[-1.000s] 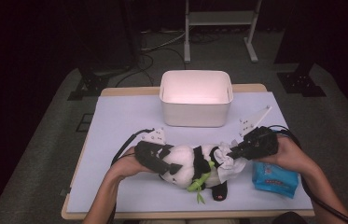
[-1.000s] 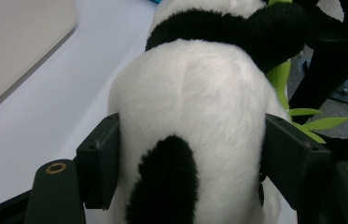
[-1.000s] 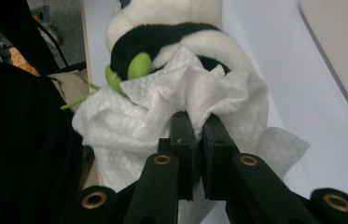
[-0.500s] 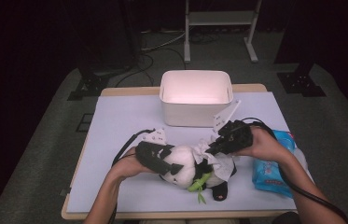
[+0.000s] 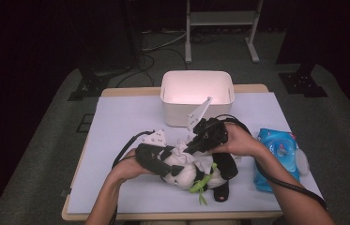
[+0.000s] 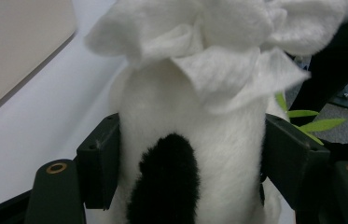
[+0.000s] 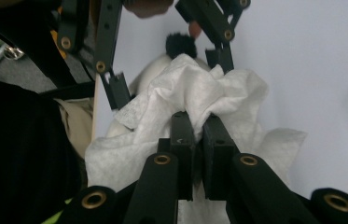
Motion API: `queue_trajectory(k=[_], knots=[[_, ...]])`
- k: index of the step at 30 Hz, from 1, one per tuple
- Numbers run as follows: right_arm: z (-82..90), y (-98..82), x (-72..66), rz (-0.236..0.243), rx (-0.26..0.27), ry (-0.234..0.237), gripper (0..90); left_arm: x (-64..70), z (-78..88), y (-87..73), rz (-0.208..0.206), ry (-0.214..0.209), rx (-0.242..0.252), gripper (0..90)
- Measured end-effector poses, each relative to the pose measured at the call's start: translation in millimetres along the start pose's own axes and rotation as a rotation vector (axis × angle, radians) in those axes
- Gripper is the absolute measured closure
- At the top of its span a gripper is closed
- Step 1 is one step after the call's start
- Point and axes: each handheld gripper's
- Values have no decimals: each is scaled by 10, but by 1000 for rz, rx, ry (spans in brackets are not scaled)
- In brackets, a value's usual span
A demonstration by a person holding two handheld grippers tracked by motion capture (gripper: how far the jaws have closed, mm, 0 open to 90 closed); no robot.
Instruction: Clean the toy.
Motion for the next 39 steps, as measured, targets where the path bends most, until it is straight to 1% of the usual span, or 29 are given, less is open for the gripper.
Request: queue_trajectory(k=[4, 7, 8, 9, 10, 14, 18, 21, 23, 29, 32, 34, 35, 36, 39], knots=[[-40, 59, -3, 3, 6, 5, 842, 1, 2, -8, 4, -2, 2, 277], [-39, 46, 3, -3, 9, 11, 842, 2, 3, -18, 5, -4, 8, 277], [-27, 34, 8, 4, 7, 8, 842, 1, 4, -19, 3, -3, 7, 277], [-11, 24, 3, 0, -1, 4, 842, 0, 7, -23, 1, -3, 6, 277], [17, 0, -1, 7, -15, -10, 842, 2, 9, -25, 0, -3, 5, 277], [135, -147, 4, -6, -37, -36, 842, 6, 15, -28, 1, -3, 0, 276], [259, -336, -9, -37, -55, -51, 842, 6, 17, -30, 4, -4, 0, 275], [360, -459, -30, -70, -34, -62, 842, 0, 17, -26, 10, -8, -1, 274], [432, -529, -48, -78, -19, -72, 842, -2, 22, -26, 13, -9, -5, 273], [589, -731, -112, -106, -6, -97, 841, 0, 26, -12, 21, -9, -16, 267], [638, -822, -137, -112, 1, -104, 841, 3, 26, -2, 25, -9, -23, 264], [663, -883, -157, -125, 7, -107, 841, 0, 26, 5, 28, -10, -29, 261], [677, -917, -159, -123, 11, -110, 840, 0, 27, 10, 27, -10, -33, 259], [689, -946, -174, -136, 14, -110, 840, 1, 27, 14, 31, -11, -35, 256], [716, -1033, -197, -147, 25, -114, 840, 2, 28, 30, 37, -11, -48, 245]])
Point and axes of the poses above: each handheld gripper's, and its own axes: z roughly backward along the jaws, y roughly out of its top, x roughly to its right, and after that the axes turned 8 degrees about -y, right-handed
